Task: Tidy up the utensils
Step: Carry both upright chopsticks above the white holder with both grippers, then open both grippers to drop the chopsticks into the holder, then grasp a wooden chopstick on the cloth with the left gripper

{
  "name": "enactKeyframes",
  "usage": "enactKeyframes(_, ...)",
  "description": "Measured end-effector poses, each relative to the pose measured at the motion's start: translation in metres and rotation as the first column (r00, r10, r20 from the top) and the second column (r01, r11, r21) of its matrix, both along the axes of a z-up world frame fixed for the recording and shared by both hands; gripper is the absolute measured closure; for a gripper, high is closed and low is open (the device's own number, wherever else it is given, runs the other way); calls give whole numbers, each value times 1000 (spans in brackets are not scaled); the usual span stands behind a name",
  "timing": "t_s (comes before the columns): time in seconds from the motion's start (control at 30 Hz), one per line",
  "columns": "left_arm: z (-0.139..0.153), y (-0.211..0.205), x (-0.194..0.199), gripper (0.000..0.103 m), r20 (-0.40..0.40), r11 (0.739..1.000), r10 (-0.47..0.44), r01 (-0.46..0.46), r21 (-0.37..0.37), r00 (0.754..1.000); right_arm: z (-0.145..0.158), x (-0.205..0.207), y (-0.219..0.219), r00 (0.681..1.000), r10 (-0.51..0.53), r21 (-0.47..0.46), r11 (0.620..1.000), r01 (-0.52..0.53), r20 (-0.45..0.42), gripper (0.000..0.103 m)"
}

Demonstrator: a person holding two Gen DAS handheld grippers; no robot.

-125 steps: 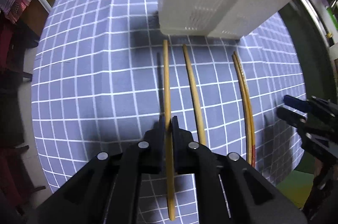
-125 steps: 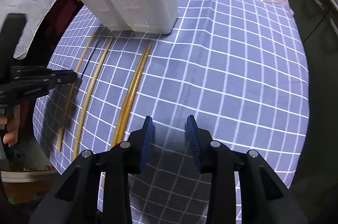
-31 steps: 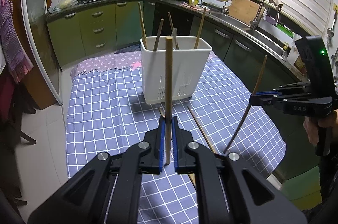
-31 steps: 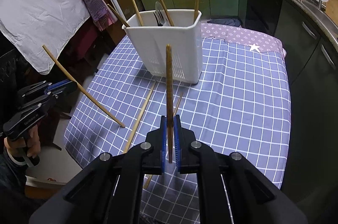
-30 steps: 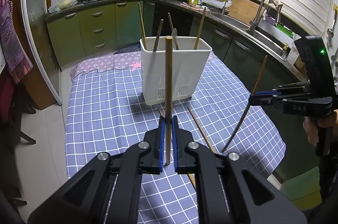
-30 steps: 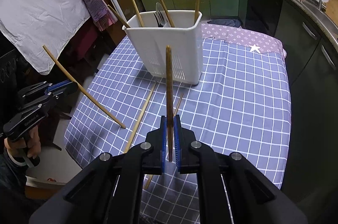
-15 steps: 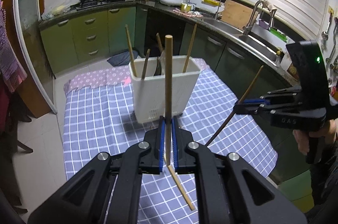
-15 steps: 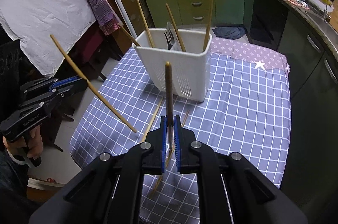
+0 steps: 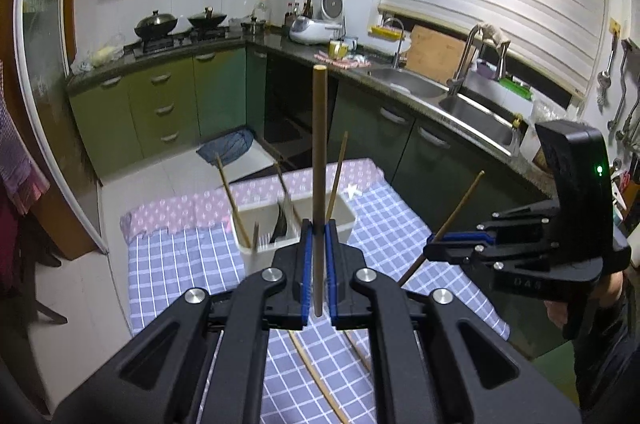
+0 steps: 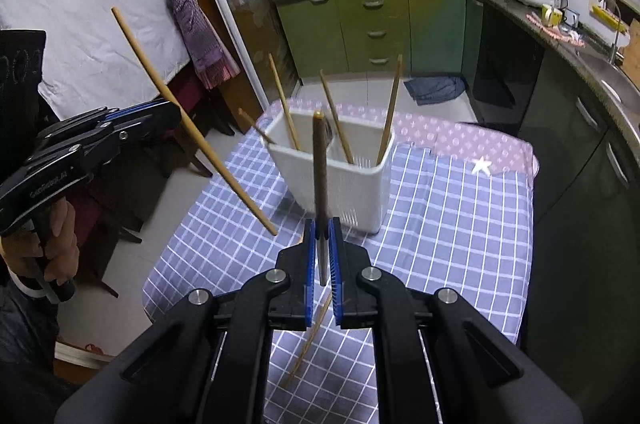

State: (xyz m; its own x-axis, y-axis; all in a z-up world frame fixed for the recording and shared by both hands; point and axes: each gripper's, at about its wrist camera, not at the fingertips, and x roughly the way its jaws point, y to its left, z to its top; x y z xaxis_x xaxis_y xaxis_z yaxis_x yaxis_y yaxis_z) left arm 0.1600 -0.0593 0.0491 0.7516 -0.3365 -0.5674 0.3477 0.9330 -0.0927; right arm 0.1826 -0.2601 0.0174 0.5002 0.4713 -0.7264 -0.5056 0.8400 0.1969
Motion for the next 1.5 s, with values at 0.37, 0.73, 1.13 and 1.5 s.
enactKeyframes(0.37,50,-6,28,97,115,998,69,-69,2,991,75,18,-15,993,-45,90,995,35,109,95)
enactKeyframes(0.73,25,-6,72,97,101,989,138,-143,43,985,88,84,-3,988,-104,99,991,92,116,95)
enactKeyframes(1.13,-17,-1,83,94,-11,987,141,-140,82,990,24,113,21,995,-93,17,996,92,35,95)
enactKeyframes(1.5,-9,-1,48,68,-61,990,122,-117,81,991,47,69,11,993,-69,48,997,64,99,85)
